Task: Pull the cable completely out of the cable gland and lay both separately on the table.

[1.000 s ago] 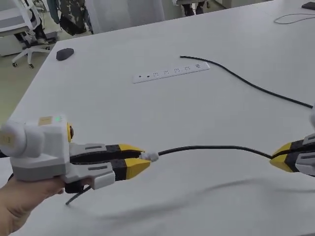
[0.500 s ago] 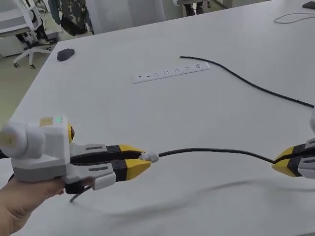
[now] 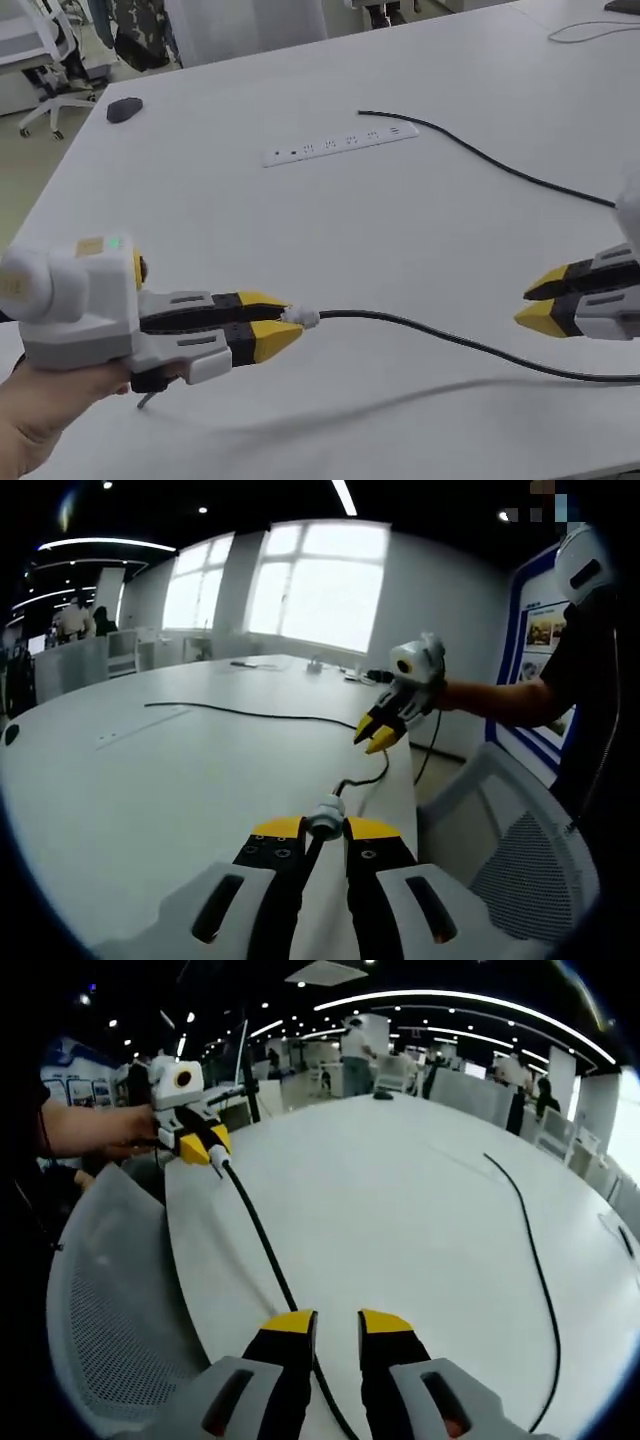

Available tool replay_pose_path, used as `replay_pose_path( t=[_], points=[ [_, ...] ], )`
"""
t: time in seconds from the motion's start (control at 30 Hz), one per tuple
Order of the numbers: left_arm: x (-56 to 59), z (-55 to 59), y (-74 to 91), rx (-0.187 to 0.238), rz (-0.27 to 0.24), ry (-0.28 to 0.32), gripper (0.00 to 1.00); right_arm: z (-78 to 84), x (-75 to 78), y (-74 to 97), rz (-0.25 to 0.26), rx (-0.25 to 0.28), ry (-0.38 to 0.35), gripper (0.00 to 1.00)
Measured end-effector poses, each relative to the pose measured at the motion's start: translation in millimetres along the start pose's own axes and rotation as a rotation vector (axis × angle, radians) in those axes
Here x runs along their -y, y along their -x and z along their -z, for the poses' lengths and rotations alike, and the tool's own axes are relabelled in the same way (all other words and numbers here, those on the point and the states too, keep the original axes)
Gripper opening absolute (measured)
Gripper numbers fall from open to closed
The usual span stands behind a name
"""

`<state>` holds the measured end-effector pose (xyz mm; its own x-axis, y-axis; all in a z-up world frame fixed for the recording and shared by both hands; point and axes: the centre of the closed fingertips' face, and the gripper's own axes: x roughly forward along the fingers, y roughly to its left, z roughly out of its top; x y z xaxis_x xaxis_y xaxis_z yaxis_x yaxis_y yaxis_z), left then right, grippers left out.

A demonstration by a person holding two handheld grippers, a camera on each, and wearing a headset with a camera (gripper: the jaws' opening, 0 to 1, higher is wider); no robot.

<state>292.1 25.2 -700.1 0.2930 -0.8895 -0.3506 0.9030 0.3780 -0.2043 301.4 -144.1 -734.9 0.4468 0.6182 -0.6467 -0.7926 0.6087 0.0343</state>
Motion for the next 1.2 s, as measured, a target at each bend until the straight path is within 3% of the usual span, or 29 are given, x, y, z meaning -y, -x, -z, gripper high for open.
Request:
replay_pose_path(
  t=[0.17,0.2,0.23,0.3,0.37,0.57,0.8,0.93,1.0,1.2],
  points=[
    [5.4,0.4,-5.5,-0.008,0.010,-0.016,0.15,-23.6,-21.3,-13.0,-0.070,0.052,0.027,0.10],
    [5.5,-0.1,-6.1,-0.005,0.009,-0.015,0.15,-29.5,-30.6,-16.7,-0.109,0.062,0.053,0.11],
    [6.3,-0.8,-6.7,-0.002,0.011,-0.012,0.15,-37.4,-34.5,-19.9,-0.108,0.087,0.076,0.12],
    [9.3,-1.4,-8.4,0.001,0.018,-0.024,0.15,-46.8,-48.2,-25.0,-0.156,0.104,0.090,0.10],
    [10.6,-0.2,-10.3,-0.003,0.024,-0.025,0.15,-56.2,-55.8,-31.3,-0.166,0.117,0.102,0.11],
    [13.2,2.7,-15.0,-0.005,0.034,-0.022,0.15,-69.9,-79.5,-44.5,-0.226,0.113,0.178,0.10],
    [17.4,0.1,-18.9,-0.004,0.047,-0.036,0.15,-69.3,-97.2,-55.5,-0.272,0.080,0.248,0.09],
    [20.6,0.6,-20.6,-0.008,0.056,-0.050,0.15,-68.9,-102.3,-57.9,-0.286,0.069,0.270,0.03],
    [21.4,2.2,-21.0,-0.018,0.051,-0.062,0.15,-66.3,-102.2,-59.5,-0.274,0.066,0.316,0.02],
    [24.3,5.7,-20.9,-0.035,0.053,-0.084,0.15,-59.3,-103.5,-58.5,-0.271,0.048,0.331,0.00]
  ],
)
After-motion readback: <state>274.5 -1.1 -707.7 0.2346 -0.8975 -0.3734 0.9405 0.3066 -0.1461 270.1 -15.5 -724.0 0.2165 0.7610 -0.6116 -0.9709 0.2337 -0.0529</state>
